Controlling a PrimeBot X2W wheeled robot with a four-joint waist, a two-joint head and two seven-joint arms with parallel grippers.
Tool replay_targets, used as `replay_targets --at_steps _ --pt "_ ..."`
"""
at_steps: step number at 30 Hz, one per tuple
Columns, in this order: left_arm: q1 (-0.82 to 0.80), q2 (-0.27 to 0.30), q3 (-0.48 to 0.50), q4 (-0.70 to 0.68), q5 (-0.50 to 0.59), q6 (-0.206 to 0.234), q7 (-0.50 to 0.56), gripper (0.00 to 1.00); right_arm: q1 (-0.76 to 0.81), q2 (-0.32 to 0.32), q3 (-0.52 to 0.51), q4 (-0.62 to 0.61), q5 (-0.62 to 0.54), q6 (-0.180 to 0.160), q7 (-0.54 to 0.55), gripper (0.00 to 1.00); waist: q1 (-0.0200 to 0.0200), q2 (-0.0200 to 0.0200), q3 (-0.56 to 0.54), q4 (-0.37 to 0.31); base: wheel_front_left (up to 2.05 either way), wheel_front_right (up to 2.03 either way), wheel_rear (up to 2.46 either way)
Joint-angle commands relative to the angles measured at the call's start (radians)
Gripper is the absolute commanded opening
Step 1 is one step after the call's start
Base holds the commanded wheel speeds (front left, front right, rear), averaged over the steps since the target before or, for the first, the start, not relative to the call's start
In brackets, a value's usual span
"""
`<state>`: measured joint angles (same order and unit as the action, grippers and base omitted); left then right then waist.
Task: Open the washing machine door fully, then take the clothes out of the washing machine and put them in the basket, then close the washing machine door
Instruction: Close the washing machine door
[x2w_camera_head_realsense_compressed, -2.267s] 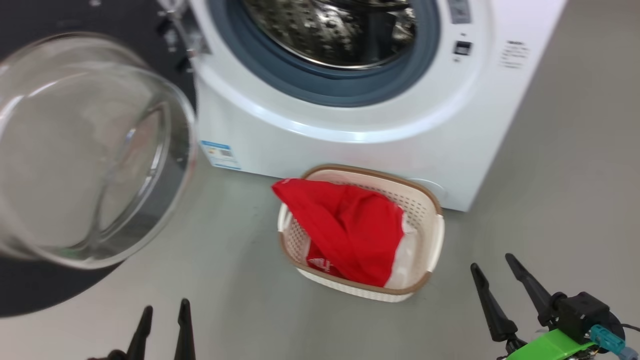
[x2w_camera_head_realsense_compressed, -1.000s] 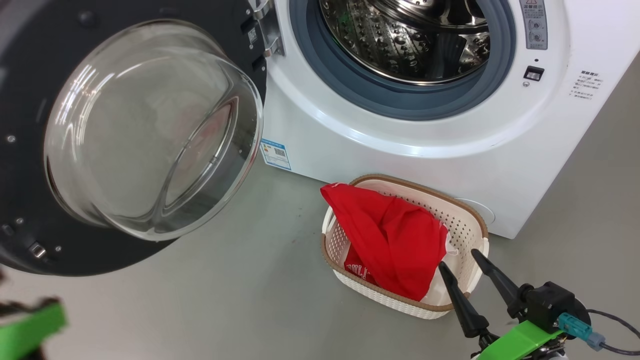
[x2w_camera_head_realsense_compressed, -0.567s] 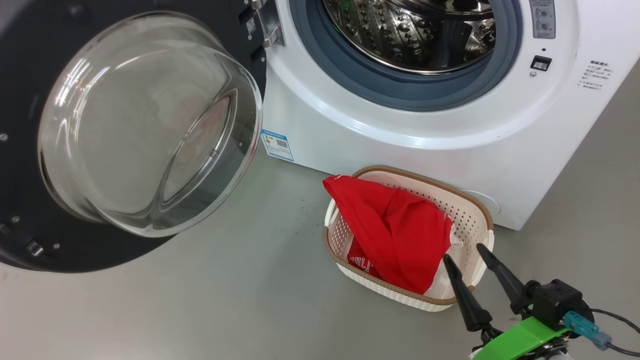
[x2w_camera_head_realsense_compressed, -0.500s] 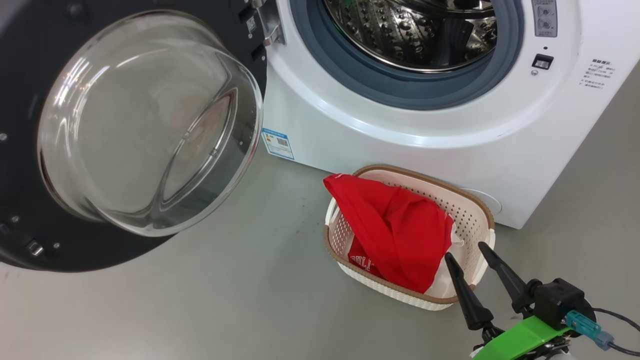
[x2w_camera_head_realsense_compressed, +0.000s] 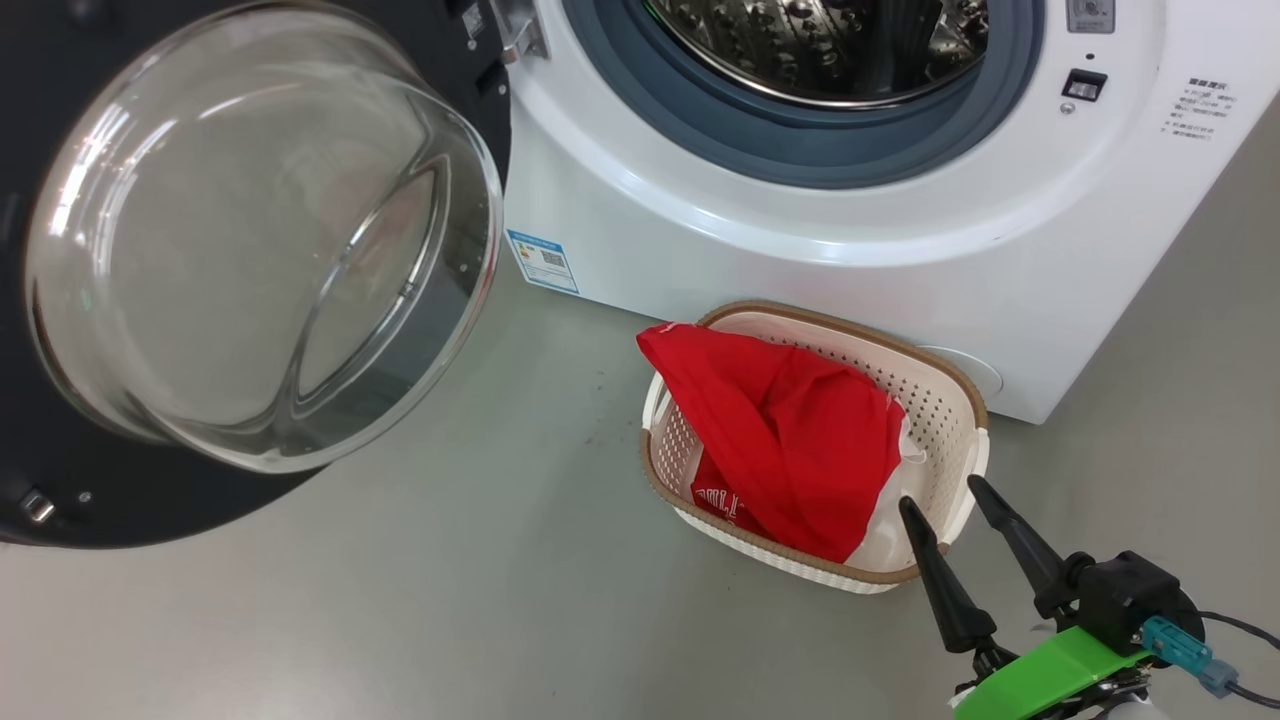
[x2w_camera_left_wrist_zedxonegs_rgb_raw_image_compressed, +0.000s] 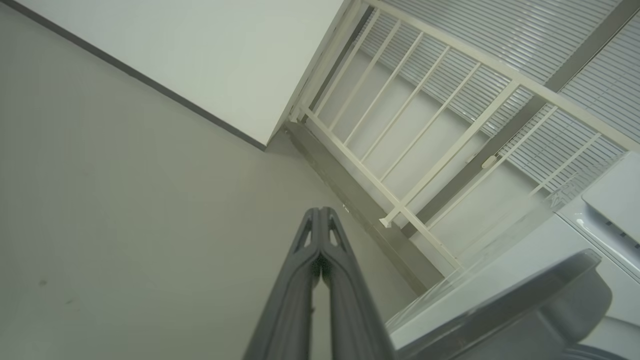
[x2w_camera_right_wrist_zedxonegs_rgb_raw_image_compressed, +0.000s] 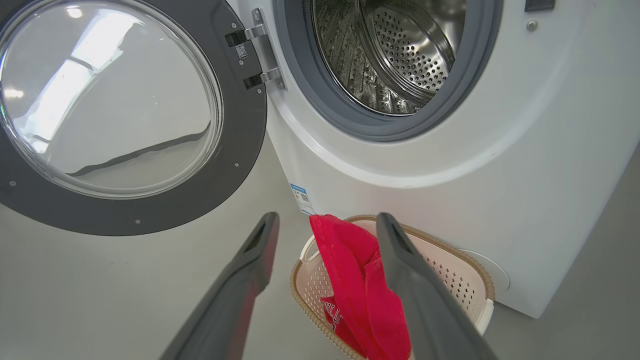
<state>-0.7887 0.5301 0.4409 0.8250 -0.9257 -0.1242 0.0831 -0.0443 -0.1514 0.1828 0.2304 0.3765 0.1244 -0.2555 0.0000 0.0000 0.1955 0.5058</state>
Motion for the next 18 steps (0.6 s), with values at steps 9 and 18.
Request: replay_targets --at_steps 9,18 --pt "0.005 0.114 -0.050 0.071 -0.174 -0.006 0.284 0.00 -0.007 -0.013 0.005 -0.036 -0.007 0.006 -0.006 1.00 0.0000 0.0000 0.005 -0.013 0.00 0.00 0.00" --pt "0.080 0.097 -0.130 -0.011 -0.267 -0.006 0.449 0.00 0.019 -0.009 -0.018 -0.037 -0.009 0.006 -0.006 1.00 0.0000 0.0000 -0.018 -0.004 0.00 0.00 0.00"
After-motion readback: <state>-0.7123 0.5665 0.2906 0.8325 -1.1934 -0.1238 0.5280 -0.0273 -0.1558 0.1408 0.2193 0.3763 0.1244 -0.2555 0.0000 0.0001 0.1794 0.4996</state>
